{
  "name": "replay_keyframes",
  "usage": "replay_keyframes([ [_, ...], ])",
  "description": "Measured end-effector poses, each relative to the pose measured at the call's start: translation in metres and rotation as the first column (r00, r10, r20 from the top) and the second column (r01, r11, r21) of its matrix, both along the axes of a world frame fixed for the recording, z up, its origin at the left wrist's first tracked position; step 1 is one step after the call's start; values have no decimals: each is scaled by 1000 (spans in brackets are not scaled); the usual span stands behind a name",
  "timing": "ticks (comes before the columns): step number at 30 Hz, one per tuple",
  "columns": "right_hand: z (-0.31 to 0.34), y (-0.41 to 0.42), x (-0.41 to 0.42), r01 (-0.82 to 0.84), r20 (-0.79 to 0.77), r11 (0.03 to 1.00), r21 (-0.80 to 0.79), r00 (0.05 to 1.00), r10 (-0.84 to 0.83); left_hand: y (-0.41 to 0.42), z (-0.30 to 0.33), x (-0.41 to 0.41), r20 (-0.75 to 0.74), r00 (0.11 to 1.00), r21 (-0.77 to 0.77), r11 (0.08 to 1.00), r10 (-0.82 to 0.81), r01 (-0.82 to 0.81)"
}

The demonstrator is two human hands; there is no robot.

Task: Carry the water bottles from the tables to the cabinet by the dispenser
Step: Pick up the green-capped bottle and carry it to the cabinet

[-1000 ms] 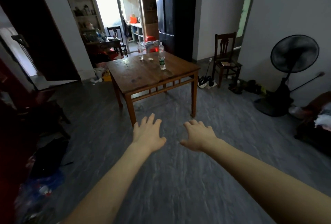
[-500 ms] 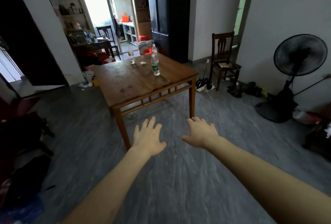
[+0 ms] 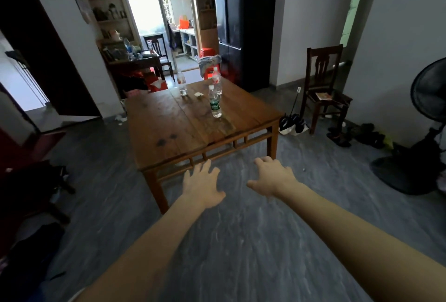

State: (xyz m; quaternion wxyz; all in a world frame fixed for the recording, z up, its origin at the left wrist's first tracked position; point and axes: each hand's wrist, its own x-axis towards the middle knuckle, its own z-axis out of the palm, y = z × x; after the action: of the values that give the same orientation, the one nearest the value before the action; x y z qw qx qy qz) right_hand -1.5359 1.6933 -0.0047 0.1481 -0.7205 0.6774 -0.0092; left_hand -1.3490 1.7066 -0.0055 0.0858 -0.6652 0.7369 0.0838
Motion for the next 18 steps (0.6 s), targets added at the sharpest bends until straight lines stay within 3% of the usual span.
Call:
replay_keyframes([
  [10, -11, -144, -2, -14, -2, 999, 52, 1000, 14, -145, -15, 0, 5, 1000, -16, 1000, -7, 7],
  [18, 23, -308, 17, -39, -27, 999, 1, 999, 39, -304, -7, 23, -75, 997, -20, 999, 27, -29],
])
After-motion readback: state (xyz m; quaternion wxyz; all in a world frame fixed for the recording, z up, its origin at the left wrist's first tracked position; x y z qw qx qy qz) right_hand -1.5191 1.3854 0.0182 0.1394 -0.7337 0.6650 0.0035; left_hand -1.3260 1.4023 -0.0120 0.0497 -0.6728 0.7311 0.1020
